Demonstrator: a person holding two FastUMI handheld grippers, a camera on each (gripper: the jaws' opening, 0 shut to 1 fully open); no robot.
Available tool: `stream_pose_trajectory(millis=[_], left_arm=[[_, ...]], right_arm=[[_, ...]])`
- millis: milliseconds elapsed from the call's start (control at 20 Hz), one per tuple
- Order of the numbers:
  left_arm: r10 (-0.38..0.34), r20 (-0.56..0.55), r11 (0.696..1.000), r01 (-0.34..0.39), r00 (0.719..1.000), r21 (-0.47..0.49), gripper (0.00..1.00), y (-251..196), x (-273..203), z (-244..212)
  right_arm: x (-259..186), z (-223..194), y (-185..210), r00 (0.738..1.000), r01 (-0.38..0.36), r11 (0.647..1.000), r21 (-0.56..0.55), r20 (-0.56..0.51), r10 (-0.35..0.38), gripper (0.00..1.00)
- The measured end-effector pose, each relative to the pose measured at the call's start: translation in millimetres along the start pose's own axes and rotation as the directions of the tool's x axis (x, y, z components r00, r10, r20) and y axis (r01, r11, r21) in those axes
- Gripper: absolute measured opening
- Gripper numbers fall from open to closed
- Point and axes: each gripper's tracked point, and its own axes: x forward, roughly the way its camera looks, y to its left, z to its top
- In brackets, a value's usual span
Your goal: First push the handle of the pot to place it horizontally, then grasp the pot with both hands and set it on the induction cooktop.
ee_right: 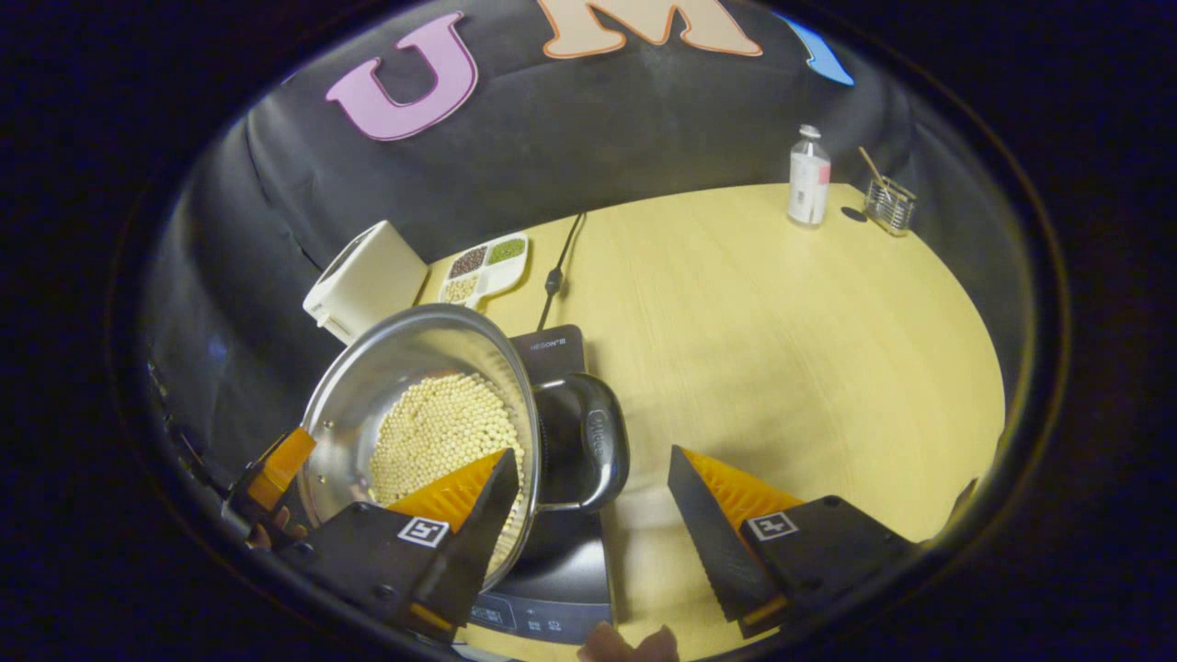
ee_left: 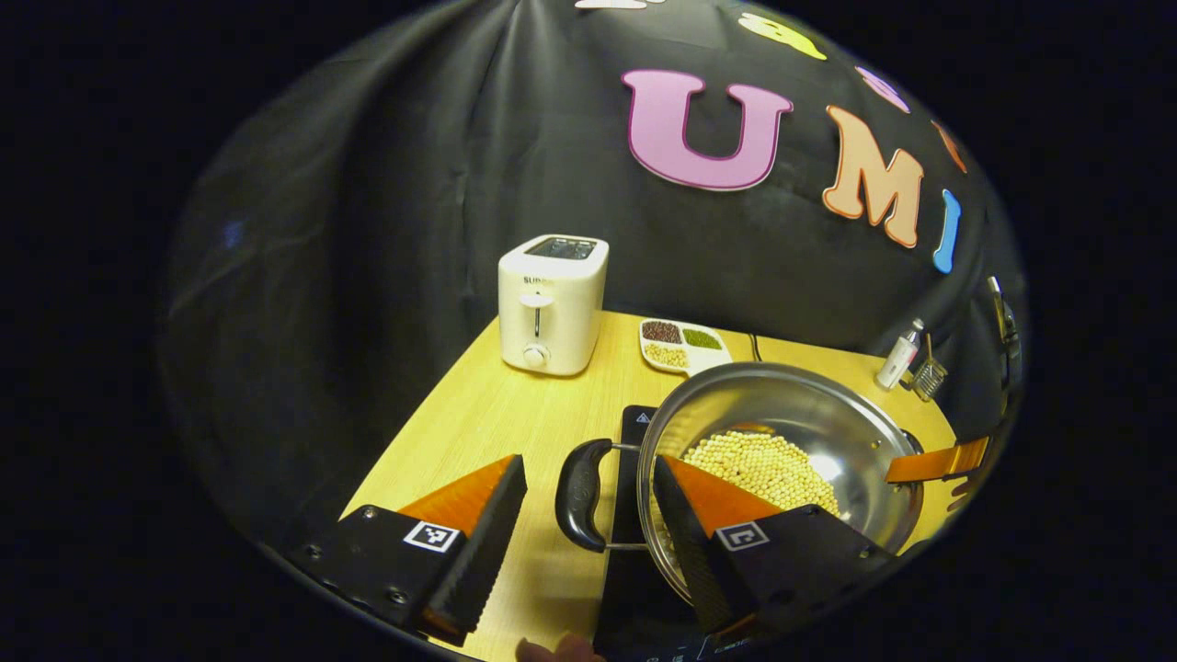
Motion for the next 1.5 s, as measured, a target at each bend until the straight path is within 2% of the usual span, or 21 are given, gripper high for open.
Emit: stream_pose_trajectory(millis=[50, 100, 200, 250, 300, 500, 550, 650, 700, 750, 800, 850, 900, 950, 1100, 1150, 1250, 1300, 1350, 1450, 1500], left_arm=[[0.008, 0.02, 1.0, -0.008, 1.0, 0.002, 0.86, 1, -6, 5], [0.022, 0.042, 1.0, -0.023, 0.999, 0.008, 0.87, 3, -13, 9], [0.035, 0.069, 0.999, -0.037, 0.997, 0.026, 0.88, 1, -25, 14], [0.045, 0.084, 0.998, -0.049, 0.995, 0.039, 0.88, -1, -32, 18], [0.05, 0.102, 0.997, -0.056, 0.993, 0.049, 0.87, -4, -38, 22], [0.032, 0.124, 0.998, -0.039, 0.992, 0.049, 0.87, -28, -63, 23], [0.042, 0.128, 0.998, -0.049, 0.991, 0.05, 0.87, -33, -69, 23], [0.04, 0.144, 0.998, -0.047, 0.989, 0.044, 0.87, -51, -84, 27], [0.033, 0.142, 0.998, -0.039, 0.989, 0.039, 0.87, -65, -92, 25], [0.027, 0.144, 0.999, -0.033, 0.989, 0.038, 0.87, -79, -103, 24], [0.028, 0.146, 0.999, -0.034, 0.989, 0.038, 0.9, -93, -112, 25], [0.026, 0.147, 0.999, -0.032, 0.989, 0.039, 0.9, -108, -122, 24], [0.024, 0.158, 0.998, -0.031, 0.987, 0.046, 0.9, -124, -134, 27], [0.021, 0.181, 0.998, -0.032, 0.983, 0.057, 0.91, -140, -146, 32], [0.015, 0.255, 0.994, -0.042, 0.967, 0.102, 0.91, -185, -185, 53], [0.01, 0.282, 0.993, -0.043, 0.959, 0.112, 0.91, -201, -199, 61], [-0.003, 0.335, 0.99, -0.045, 0.942, 0.135, 0.92, -231, -224, 76], [-0.007, 0.356, 0.988, -0.048, 0.934, 0.147, 0.91, -244, -235, 82], [-0.015, 0.373, 0.987, -0.046, 0.928, 0.153, 0.91, -257, -244, 88], [-0.037, 0.39, 0.988, -0.026, 0.92, 0.155, 0.92, -280, -261, 99], [-0.046, 0.406, 0.988, -0.018, 0.913, 0.151, 0.92, -290, -269, 107]], right_arm=[[-5, 0, -2, 1.0, -0.001, 1.0, -0.002, 0.005, 0.001, 1.0], [-12, 2, -4, 1.0, -0.005, 1.0, -0.001, 0.02, 0.005, 0.94], [-24, 3, -8, 0.999, -0.017, 1.0, 0.004, 0.04, 0.017, 1.0], [-29, 4, -10, 0.998, -0.031, 1.0, 0.006, 0.047, 0.03, 0.94], [-35, 4, -13, 0.998, -0.037, 0.999, 0.004, 0.057, 0.036, 1.0], [-54, 14, -40, 0.989, -0.024, 0.997, -0.067, 0.146, 0.034, 0.93], [-59, 15, -45, 0.986, -0.031, 0.997, -0.077, 0.16, 0.043, 1.0], [-72, 21, -59, 0.978, -0.049, 0.995, -0.09, 0.199, 0.066, 0.94], [-82, 26, -65, 0.968, -0.073, 0.993, -0.096, 0.234, 0.094, 1.0], [-93, 32, -73, 0.954, -0.092, 0.991, -0.101, 0.276, 0.117, 0.94], [-105, 38, -85, 0.942, -0.094, 0.99, -0.106, 0.312, 0.123, 1.0], [-116, 39, -100, 0.934, -0.096, 0.989, -0.114, 0.332, 0.129, 0.93], [-129, 41, -113, 0.928, -0.104, 0.987, -0.121, 0.346, 0.141, 1.0], [-141, 44, -123, 0.917, -0.109, 0.986, -0.125, 0.371, 0.149, 0.93], [-182, 61, -154, 0.869, -0.126, 0.981, -0.149, 0.461, 0.182, 0.93], [-196, 68, -161, 0.849, -0.137, 0.977, -0.167, 0.488, 0.202, 1.0], [-225, 84, -171, 0.8, -0.148, 0.97, -0.194, 0.552, 0.233, 0.93], [-236, 89, -176, 0.784, -0.151, 0.967, -0.207, 0.571, 0.245, 1.0], [-245, 93, -181, 0.773, -0.15, 0.964, -0.218, 0.583, 0.252, 0.92], [-269, 103, -188, 0.745, -0.135, 0.961, -0.243, 0.614, 0.26, 0.92], [-281, 110, -192, 0.726, -0.121, 0.959, -0.257, 0.636, 0.262, 1.0]])
